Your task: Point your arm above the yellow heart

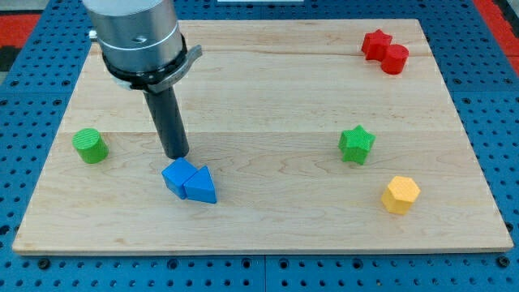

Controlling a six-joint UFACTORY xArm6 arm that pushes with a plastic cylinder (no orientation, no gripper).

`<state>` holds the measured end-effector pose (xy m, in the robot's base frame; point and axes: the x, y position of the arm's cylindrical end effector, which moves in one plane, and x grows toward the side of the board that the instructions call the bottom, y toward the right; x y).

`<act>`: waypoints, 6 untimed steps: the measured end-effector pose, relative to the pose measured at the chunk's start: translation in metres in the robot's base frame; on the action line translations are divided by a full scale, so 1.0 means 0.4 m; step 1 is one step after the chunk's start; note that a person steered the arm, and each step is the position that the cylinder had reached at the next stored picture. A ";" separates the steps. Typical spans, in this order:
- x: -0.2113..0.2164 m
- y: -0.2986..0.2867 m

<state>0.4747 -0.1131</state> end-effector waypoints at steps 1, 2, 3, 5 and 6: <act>-0.163 0.000; -0.313 -0.019; -0.435 -0.094; -0.561 -0.225; -0.527 -0.226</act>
